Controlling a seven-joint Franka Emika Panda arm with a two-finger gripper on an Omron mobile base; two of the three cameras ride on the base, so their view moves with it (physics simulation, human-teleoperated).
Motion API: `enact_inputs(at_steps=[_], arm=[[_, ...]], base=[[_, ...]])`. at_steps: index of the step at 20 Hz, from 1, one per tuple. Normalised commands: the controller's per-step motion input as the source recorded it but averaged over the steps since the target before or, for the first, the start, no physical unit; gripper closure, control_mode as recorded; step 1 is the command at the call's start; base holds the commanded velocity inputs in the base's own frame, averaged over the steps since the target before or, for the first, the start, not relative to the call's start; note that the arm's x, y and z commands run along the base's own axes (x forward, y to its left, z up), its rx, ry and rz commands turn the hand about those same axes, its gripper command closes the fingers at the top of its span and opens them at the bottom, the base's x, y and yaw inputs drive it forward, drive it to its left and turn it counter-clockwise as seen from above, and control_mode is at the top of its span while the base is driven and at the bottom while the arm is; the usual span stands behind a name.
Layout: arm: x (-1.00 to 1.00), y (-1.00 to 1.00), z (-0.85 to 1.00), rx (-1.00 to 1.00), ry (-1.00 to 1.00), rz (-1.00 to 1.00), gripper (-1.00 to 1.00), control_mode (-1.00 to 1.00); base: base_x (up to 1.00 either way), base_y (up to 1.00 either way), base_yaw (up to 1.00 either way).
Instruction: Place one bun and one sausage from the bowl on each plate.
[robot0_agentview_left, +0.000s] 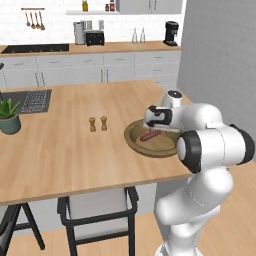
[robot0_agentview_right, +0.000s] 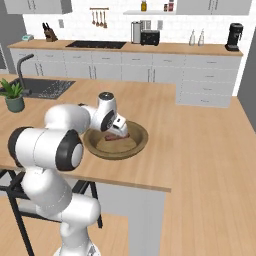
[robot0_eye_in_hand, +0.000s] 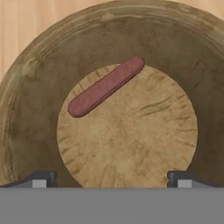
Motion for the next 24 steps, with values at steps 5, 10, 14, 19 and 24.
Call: enact_inputs(at_steps=[5, 10, 14, 19, 24], arm=[[0.25, 0.00, -0.32, 0.00, 0.00, -0.10, -1.00, -1.00], [0.27, 0.00, -0.04, 0.00, 0.00, -0.12, -1.00, -1.00], [0.18, 0.00, -0.02, 0.00, 0.00, -0.22, -1.00, -1.00], [0.34, 0.00, -0.12, 0.04, 0.00, -0.23, -1.00, -1.00], [0.26, 0.00, -0.21, 0.09, 0.00, -0.13, -1.00, -1.00]], base=[[0.00, 0.00, 0.00], [0.00, 0.00, 0.00], [0.00, 0.00, 0.00], [0.00, 0.00, 0.00], [0.00, 0.00, 0.00]])
